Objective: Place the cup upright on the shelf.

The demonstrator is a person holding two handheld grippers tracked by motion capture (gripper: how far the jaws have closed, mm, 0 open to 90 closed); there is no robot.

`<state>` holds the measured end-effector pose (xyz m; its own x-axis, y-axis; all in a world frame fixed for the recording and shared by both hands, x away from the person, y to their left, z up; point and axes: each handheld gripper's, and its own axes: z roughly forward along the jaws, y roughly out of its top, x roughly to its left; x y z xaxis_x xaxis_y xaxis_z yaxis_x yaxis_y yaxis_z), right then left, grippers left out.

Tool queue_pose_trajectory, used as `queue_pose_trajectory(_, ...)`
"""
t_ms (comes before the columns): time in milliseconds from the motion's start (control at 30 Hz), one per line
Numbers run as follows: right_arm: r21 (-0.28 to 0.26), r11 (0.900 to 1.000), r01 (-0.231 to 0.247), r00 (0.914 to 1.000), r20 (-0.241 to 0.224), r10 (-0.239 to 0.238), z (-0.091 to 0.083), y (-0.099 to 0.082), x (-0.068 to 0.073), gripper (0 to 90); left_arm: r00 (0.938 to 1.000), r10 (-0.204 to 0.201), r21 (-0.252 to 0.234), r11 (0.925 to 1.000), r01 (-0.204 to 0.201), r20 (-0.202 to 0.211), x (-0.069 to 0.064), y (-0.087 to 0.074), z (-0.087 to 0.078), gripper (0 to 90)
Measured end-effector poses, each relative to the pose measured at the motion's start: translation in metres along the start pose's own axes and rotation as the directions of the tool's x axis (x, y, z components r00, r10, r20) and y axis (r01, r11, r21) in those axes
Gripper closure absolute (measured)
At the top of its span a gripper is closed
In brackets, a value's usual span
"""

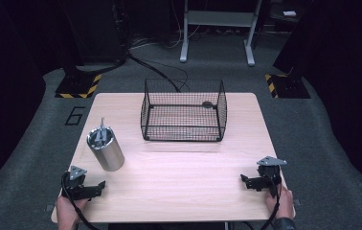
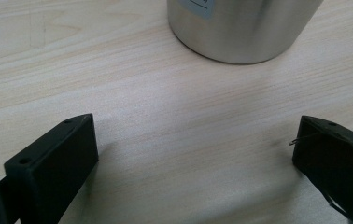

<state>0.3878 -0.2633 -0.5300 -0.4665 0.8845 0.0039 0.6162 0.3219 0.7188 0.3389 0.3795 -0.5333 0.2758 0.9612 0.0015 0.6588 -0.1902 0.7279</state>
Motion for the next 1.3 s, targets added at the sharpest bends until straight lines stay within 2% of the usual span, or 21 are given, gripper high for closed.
queue_pose_trajectory(267, -0.001, 1.0, 0.001, 1.0, 0.0, -0.001, 0.0, 0.0, 0.0, 0.0, 0.9999, 0.008, -0.001, 1.0, -0.008, 0.011, 0.001, 0.0, 0.0, 0.0)
queue_pose_trajectory(533, -0.001, 1.0, 0.003, 1.0, 0.0, -0.003, 0.0, 0.0, 0.0, 0.0, 1.0, -0.005, -0.001, 1.0, 0.005, 0.0, -0.001, 0.001, 0.001, 0.0)
queue_pose_trajectory(600, -0.001, 1.0, 0.003, 1.0, 0.0, -0.003, 0.0, 0.0, 0.0, 0.0, 0.9999, -0.008, 0.003, 1.0, 0.008, 0.007, 0.0, 0.003, 0.001, 0.2)
queue_pose_trajectory(667, -0.001, 1.0, 0.003, 1.0, -0.001, -0.003, 0.0, 0.0, 0.0, 0.0, 0.9999, -0.008, -0.019, 0.9998, 0.008, 0.011, -0.001, 0.006, -0.003, 0.2)
queue_pose_trajectory(733, -0.002, 1.0, 0.003, 1.0, 0.0, -0.003, 0.0, 0.0, 0.0, 0.0, 0.9997, -0.005, -0.003, 1.0, 0.006, 0.024, 0.0, 0.009, -0.006, 0.2)
queue_pose_trajectory(867, -0.002, 1.0, 0.003, 1.0, -0.001, -0.003, 0.0, 0.0, 0.0, 0.0, 0.9986, -0.019, -0.051, 0.9985, 0.021, 0.049, -0.002, 0.021, -0.015, 0.1)
queue_pose_trajectory(933, -0.001, 1.0, 0.003, 1.0, 0.0, -0.003, 0.0, 0.0, 0.0, 0.0, 0.998, -0.02, -0.057, 0.9981, 0.024, 0.059, -0.002, 0.026, -0.018, 0.0)
queue_pose_trajectory(967, -0.002, 1.0, 0.003, 1.0, 0.0, -0.003, 0.0, 0.0, 0.0, 0.0, 0.9976, -0.027, -0.079, 0.9963, 0.032, 0.064, -0.002, 0.029, -0.02, 0.0)
queue_pose_trajectory(1100, -0.002, 1.0, 0.007, 1.0, -0.002, -0.007, 0.0, 0.0, -0.001, 0.0, 0.9965, -0.03, -0.102, 0.9941, 0.038, 0.078, -0.003, 0.041, -0.027, 0.0)
queue_pose_trajectory(1133, -0.002, 1.0, 0.007, 1.0, -0.002, -0.007, 0.0, 0.0, -0.001, 0.0, 0.9963, -0.031, -0.12, 0.992, 0.04, 0.08, -0.003, 0.048, -0.03, 0.0)
queue_pose_trajectory(1167, -0.002, 1.0, 0.007, 1.0, -0.002, -0.007, 0.0, 0.0, -0.001, 0.0, 0.9963, -0.031, -0.12, 0.992, 0.04, 0.08, -0.003, 0.048, -0.03, 0.0)
queue_pose_trajectory(1200, 0.0, 0.9999, 0.014, 0.9999, -0.003, -0.014, 0.0, 0.0, -0.001, 0.0, 0.9949, -0.038, -0.149, 0.9874, 0.051, 0.093, -0.004, 0.056, -0.033, 0.0)
queue_pose_trajectory(1300, 0.0, 0.9999, 0.01, 0.9999, -0.003, -0.01, 0.0, 0.0, -0.001, 0.0, 0.9947, -0.035, -0.166, 0.9847, 0.051, 0.096, -0.006, 0.063, -0.035, 0.0)
